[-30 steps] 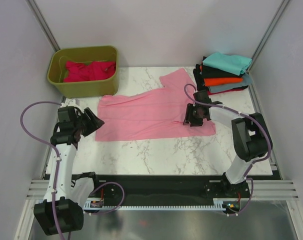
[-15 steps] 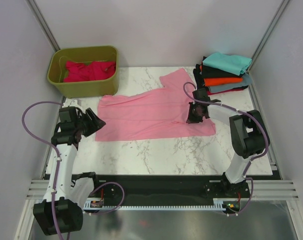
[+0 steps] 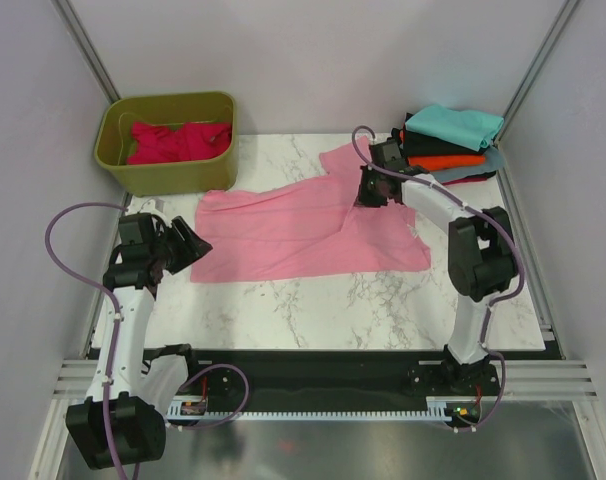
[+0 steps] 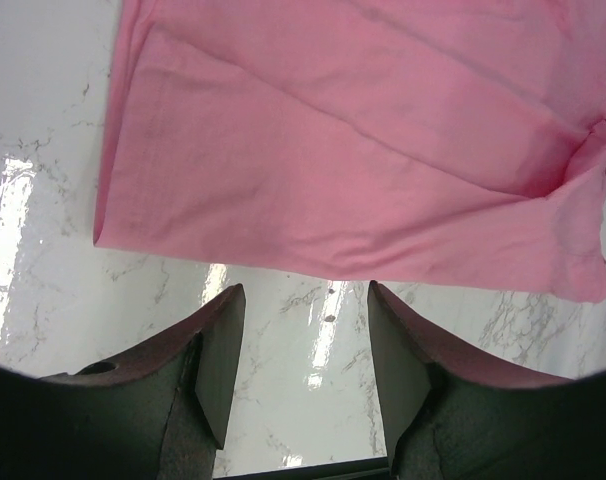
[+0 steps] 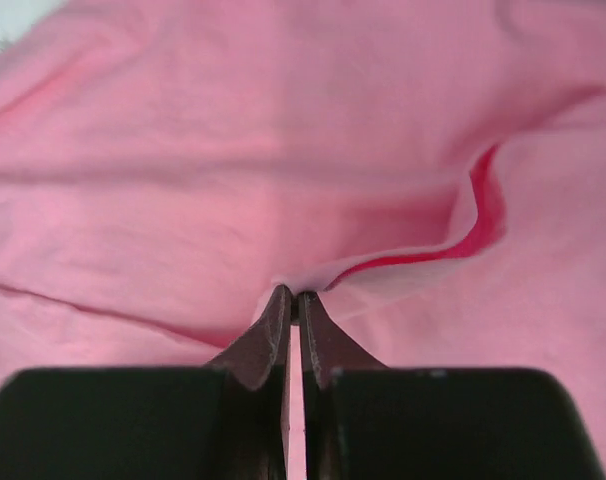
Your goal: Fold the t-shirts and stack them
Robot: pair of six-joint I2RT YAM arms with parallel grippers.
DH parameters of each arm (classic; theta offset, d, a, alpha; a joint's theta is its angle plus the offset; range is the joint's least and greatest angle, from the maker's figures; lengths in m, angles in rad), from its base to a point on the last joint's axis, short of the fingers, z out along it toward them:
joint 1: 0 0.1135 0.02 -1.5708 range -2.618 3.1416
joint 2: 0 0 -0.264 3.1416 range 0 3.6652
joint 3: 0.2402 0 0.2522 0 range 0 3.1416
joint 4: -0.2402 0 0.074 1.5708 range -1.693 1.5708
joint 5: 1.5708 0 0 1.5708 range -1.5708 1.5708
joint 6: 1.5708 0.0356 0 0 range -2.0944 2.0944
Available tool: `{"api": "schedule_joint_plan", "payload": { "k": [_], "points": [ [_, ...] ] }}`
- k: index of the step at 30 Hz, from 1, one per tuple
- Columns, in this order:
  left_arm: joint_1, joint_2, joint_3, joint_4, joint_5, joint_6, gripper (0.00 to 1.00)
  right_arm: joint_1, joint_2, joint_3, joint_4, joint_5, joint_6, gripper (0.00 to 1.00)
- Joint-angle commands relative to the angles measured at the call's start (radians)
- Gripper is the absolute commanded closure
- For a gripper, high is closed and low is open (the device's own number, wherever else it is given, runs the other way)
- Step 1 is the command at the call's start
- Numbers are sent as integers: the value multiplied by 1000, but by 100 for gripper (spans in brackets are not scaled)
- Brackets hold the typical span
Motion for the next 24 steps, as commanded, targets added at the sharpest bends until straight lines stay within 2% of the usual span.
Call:
{"api": "schedule_joint_plan", "payload": {
  "k": [1, 2, 3, 4, 5, 7, 10, 14, 15, 20, 23, 24],
  "points": [
    [-4, -3, 0, 25, 19, 45, 41, 36, 96, 131, -25, -19, -29, 91],
    [-4, -1, 0, 25, 17, 45, 41, 37, 116, 155, -24, -30, -35, 86],
    [-4, -1, 0, 25, 14, 45, 41, 39, 146, 201, -28, -29, -43, 73],
    [-6, 2, 0, 25, 14, 45, 41, 39, 159, 223, -40, -16, -55, 40],
    [-4, 6, 0, 25, 14, 45, 41, 37, 165, 241, -62, 2, -63, 28],
    [-4, 13, 0, 25, 19, 45, 40, 36, 156, 267, -80, 71, -77, 12],
    [-4, 23, 2, 23, 26, 46, 40, 16, 86, 241, -103, 177, -78, 6],
    [-6, 28, 0, 23, 16, 43, 40, -33, -115, 58, -67, 252, -43, 5],
    [-6, 31, 2, 20, 11, 42, 40, -44, -225, -61, -53, 264, -32, 5],
    [-6, 52, 5, -11, -58, 2, 36, -87, -560, -450, -17, 199, 60, 3],
    [-21, 74, 2, -5, -69, -44, 37, -92, -673, -609, -4, 172, 103, 3],
    [-65, 80, -1, -2, -87, -58, 37, -95, -697, -645, 7, 165, 116, 6]
  ]
}}
